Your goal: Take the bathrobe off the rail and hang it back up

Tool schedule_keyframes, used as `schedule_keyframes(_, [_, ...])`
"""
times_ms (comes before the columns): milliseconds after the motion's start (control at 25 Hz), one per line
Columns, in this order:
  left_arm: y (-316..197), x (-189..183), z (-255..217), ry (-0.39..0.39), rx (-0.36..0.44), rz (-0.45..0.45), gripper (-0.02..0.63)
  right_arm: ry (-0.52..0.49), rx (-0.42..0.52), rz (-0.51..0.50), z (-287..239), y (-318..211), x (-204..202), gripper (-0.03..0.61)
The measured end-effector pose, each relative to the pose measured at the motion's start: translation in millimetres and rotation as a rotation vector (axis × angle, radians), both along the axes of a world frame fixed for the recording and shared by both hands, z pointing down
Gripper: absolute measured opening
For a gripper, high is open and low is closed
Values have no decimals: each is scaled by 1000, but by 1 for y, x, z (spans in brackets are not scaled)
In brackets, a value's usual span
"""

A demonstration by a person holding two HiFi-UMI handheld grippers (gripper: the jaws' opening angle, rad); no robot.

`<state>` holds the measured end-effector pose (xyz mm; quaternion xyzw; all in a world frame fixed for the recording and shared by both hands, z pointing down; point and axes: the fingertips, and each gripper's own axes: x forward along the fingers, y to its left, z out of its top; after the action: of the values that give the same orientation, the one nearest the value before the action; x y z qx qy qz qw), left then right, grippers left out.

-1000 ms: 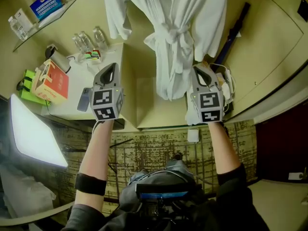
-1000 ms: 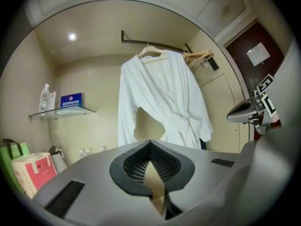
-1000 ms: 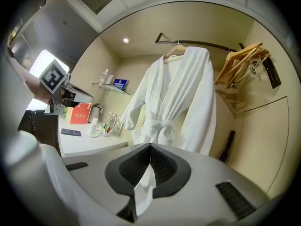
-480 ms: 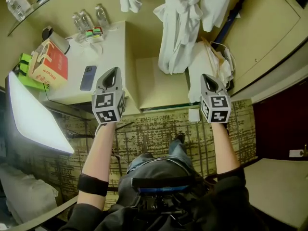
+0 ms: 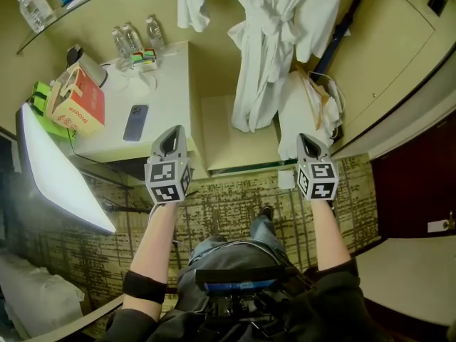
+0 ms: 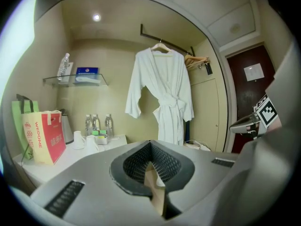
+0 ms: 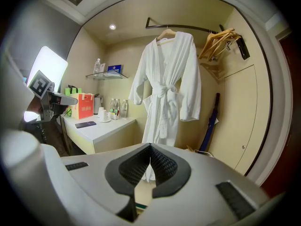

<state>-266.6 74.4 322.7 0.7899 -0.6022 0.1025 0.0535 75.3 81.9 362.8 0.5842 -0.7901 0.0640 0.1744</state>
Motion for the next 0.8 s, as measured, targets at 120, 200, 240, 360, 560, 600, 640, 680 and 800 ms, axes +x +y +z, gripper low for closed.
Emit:
schedule_keyframes(120, [2, -6, 5, 12, -2, -14, 0, 5, 0, 1, 1, -2, -1, 23])
schedule_keyframes(200, [4, -7, 8, 15, -6, -15, 0, 4, -2, 1, 3, -2, -3, 23])
schedule_keyframes(240, [6, -7, 10, 18, -12, -15, 0, 4, -4, 0, 4, -2, -3, 23])
schedule_keyframes(360, [9, -5, 16, 18, -25, -20, 0, 4, -7, -7, 6, -3, -4, 23])
schedule_keyframes(560, [8, 0, 15, 26, -18, -14, 0, -4, -15, -13, 9, -10, -3, 23])
schedule_keyframes(600, [9, 0, 16, 26, -21, -15, 0, -2, -21, -14, 11, -9, -3, 23])
schedule_keyframes(640, [9, 0, 19, 23, -26, -16, 0, 1, -27, -16, 14, -8, -2, 23])
schedule_keyframes(680, [9, 1, 22, 19, -31, -14, 0, 4, -31, -17, 16, -9, -1, 23])
schedule_keyframes(800, [4, 5, 25, 7, -40, -7, 0, 10, -35, -16, 19, -16, 3, 23])
